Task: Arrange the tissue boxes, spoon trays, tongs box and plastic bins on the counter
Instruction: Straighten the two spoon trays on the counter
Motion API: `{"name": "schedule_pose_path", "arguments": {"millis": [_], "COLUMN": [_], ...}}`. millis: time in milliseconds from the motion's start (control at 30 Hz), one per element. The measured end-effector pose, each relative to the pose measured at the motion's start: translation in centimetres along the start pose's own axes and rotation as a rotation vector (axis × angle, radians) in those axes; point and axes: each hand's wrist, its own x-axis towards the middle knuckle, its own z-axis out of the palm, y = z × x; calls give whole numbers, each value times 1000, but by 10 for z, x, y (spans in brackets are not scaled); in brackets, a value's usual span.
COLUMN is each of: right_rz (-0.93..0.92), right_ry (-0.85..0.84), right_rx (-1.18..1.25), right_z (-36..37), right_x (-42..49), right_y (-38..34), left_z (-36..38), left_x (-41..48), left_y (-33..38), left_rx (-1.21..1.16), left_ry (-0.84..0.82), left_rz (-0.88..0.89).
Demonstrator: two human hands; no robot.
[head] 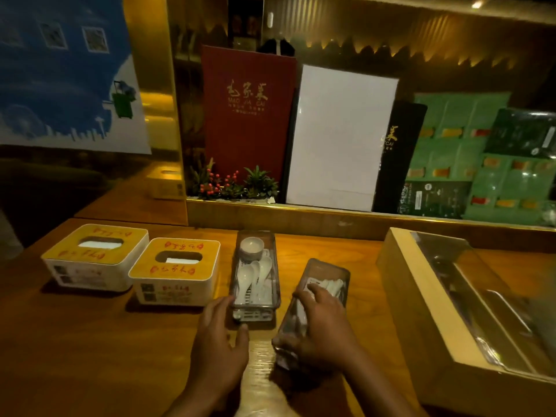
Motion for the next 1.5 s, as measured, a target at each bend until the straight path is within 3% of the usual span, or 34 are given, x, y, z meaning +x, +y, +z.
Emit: {"name": "schedule_pose_path", "arguments": {"millis": [133, 300, 467, 767, 1133, 1233, 1300, 1367, 1500], "right_rz": [-58, -54, -8, -20, 13, 11, -26, -45, 116], "right_ry": [-42, 28, 45, 25, 3, -15, 67, 205, 470], "right_rx": [-106, 85, 294, 342, 262, 239, 254, 232, 154], "right_z": [-6, -3, -9, -11, -9, -23, -39, -58, -91], "right_x": [-32, -54, -68, -62, -58, -71, -84, -99, -128], "right_y": [29, 66, 102, 107, 88, 89, 96, 112, 162], "left_z": [32, 67, 87, 104, 96, 96, 94, 97, 119], "left_x": [-21, -40, -52, -48, -26, -29, -31, -33, -46], "left_y": [18, 44, 59, 76, 61, 58, 64, 79, 116], "left_rx": [-47, -299, -368, -228, -231, -124, 31, 26, -114], "left_ry": [-91, -240, -288, -298, -364, -241, -90, -34, -219], "left_rz": [63, -141, -140, -115, -146, -78, 62, 211, 329]}}
